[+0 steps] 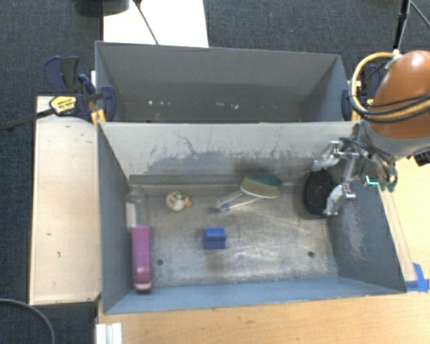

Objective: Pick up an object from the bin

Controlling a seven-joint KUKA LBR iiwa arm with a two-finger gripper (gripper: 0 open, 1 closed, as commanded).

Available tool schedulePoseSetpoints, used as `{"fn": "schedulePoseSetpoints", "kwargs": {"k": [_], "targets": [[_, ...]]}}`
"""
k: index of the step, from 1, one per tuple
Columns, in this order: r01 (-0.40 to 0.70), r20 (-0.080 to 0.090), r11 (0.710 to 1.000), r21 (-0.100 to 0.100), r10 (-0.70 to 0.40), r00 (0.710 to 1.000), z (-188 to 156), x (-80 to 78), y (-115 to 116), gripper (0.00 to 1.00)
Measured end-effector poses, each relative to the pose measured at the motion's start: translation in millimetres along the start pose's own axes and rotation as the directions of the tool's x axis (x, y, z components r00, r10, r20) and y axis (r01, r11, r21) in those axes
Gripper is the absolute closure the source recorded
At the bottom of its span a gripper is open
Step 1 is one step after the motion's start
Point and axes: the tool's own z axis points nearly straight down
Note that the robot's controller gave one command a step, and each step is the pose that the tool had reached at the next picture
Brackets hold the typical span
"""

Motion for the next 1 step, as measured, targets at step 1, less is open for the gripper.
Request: {"fn": "schedulePoseSetpoints", "kwargs": {"k": [1], "targets": [[0.34,0.012,0.94,0.002,-0.34,0.94,98.2,16.7,-20.7,0.0]]}}
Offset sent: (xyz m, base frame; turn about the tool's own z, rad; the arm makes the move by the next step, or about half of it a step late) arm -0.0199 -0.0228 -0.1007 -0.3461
